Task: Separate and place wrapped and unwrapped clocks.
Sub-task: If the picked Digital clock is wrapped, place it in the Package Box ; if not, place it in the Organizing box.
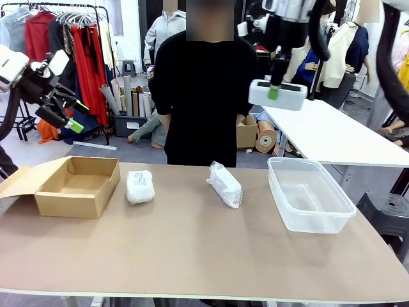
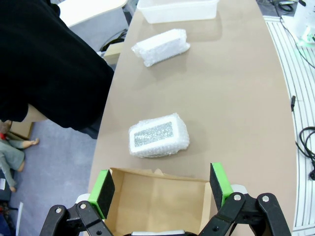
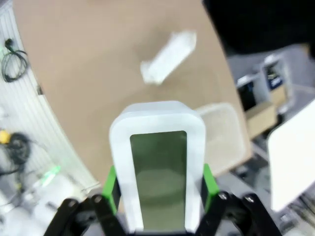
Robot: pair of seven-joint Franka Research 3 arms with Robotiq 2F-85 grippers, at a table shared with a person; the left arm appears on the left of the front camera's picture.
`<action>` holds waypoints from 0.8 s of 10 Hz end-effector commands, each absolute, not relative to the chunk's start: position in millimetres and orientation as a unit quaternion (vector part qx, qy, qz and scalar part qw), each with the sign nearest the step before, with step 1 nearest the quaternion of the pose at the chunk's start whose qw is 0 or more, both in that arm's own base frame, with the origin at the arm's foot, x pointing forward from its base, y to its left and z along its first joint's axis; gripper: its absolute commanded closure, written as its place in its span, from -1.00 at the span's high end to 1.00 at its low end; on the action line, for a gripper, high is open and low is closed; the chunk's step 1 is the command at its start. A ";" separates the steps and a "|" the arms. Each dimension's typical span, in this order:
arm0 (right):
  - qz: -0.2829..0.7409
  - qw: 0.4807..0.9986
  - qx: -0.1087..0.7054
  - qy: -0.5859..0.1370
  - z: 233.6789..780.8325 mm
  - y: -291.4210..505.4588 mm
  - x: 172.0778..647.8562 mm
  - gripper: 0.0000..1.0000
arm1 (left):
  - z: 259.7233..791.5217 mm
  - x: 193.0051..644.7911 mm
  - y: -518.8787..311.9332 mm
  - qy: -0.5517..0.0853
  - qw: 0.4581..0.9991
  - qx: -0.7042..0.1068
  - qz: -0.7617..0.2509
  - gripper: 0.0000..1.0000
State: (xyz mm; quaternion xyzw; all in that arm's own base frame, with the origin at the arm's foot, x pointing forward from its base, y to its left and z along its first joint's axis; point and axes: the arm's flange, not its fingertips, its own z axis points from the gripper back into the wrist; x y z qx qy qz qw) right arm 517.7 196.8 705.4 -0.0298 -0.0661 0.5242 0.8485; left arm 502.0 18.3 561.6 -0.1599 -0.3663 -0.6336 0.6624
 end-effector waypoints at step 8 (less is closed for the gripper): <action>0.299 0.942 -0.098 -0.117 568.1 103.3 494.4 -1.00 | 562.2 502.0 18.3 -0.368 0.662 -0.161 -0.633 1.00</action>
